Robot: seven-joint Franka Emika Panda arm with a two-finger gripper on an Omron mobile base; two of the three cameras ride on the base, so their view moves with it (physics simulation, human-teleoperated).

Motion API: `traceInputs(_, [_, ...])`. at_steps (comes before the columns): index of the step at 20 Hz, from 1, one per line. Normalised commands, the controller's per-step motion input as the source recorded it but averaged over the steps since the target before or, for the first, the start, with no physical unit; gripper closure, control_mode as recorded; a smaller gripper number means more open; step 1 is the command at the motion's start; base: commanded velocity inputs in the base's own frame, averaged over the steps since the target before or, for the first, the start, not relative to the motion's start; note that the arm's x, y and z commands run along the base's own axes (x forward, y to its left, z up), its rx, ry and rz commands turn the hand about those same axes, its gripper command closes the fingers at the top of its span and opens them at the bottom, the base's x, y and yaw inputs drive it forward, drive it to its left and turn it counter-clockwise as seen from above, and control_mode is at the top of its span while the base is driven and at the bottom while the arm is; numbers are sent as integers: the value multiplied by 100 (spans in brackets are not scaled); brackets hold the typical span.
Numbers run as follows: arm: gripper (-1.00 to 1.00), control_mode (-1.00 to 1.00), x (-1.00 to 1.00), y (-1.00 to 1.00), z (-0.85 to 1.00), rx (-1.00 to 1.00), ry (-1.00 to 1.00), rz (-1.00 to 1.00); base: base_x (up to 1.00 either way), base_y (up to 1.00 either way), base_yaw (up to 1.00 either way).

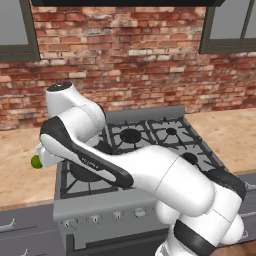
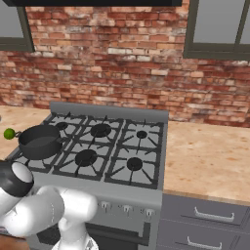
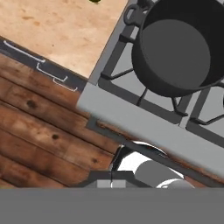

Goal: Turn on the burner for the pot on the stove. Wait thirty seconds for the pot to heat up. Then add the lime to the pot.

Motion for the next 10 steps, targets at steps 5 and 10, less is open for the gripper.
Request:
traceInputs(5, [-100,-100,40,0,0,0,13,-1,0,0,0])
traceInputs(10, [-100,-100,32,0,0,0,9,0,0,0,0])
